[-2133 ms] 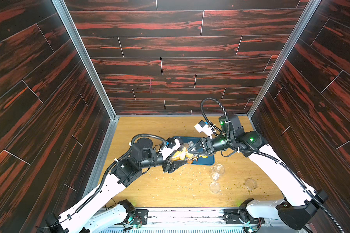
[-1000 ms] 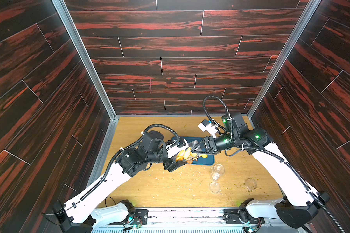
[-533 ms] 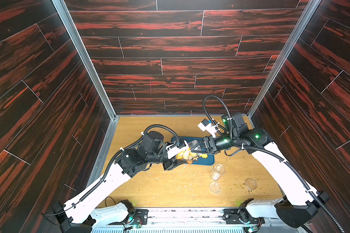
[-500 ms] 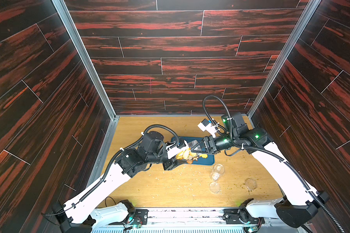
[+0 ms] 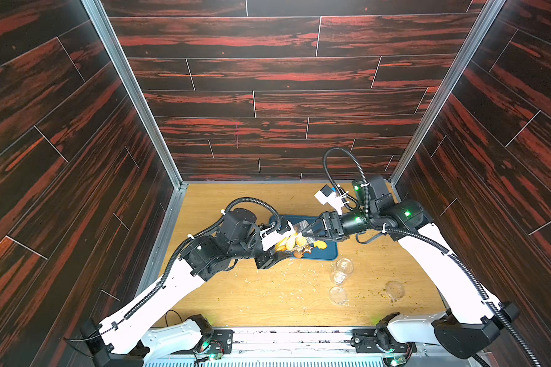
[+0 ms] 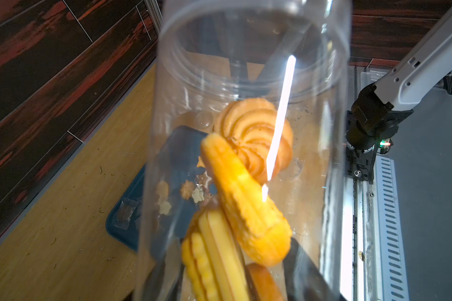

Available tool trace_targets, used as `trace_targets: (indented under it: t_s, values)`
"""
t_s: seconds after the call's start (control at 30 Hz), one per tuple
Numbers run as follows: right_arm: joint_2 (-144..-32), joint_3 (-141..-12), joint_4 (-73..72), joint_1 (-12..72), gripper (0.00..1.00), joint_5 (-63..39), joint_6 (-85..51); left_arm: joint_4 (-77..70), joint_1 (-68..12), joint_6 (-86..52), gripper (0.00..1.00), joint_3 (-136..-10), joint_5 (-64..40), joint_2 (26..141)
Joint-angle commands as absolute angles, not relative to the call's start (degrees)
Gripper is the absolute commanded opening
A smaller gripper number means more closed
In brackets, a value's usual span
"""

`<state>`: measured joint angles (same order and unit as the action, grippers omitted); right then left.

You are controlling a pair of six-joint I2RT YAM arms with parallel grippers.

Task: Pour the cookies out of the jar
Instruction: Pick up the jar from the center of the board.

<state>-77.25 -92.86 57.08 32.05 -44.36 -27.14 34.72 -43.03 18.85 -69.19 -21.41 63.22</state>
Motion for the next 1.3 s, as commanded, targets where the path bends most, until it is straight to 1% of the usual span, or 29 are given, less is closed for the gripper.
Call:
trace_targets:
  t_s: [0.0, 0.17, 0.27, 0.37, 0.43, 0.53, 0.67, 0.77, 0.9, 1.27]
  values:
    - [-76.9, -94.1, 58.6, 31.8, 0.86, -46.6, -26.7, 33.5, -42.9, 19.1, 0.44, -68.8, -21.8, 61.1]
    - [-77.5, -94.1, 57.8, 31.8, 0.79, -48.2, -26.7, 34.7, -42.8, 19.9, 0.44, -69.0, -21.7, 60.6]
    - [-77.8, -94.0, 57.7, 31.8, 0.78, -49.2, -26.5, 35.1, -42.8, 20.5, 0.44, -68.9, -21.9, 60.2]
    - [-78.0, -94.0, 58.0, 31.8, 0.73, -49.3, -25.8, 35.5, -42.9, 20.7, 0.43, -69.0, -21.6, 60.1]
    - [-78.0, -93.8, 58.1, 31.8, 0.73, -49.2, -24.9, 35.8, -42.8, 20.9, 0.43, -68.9, -21.9, 60.1]
    - [-77.7, -93.2, 58.1, 31.8, 0.73, -48.2, -23.6, 36.2, -42.8, 21.2, 0.43, -69.1, -22.4, 60.4]
    - [-78.2, -92.6, 57.0, 31.8, 0.82, -48.2, -24.9, 37.8, -42.9, 22.4, 0.43, -70.3, -22.5, 61.4]
    - [-78.5, -92.9, 56.1, 31.8, 0.83, -48.3, -25.3, 38.1, -42.8, 23.2, 0.43, -70.8, -22.2, 61.7]
    - [-78.9, -92.7, 55.9, 31.8, 0.82, -48.2, -25.6, 38.6, -42.9, 23.8, 0.43, -71.7, -22.6, 62.6]
    - [-79.1, -90.7, 53.6, 31.8, 0.73, -49.8, -27.4, 38.6, -42.8, 24.0, 0.43, -71.6, -22.5, 62.5]
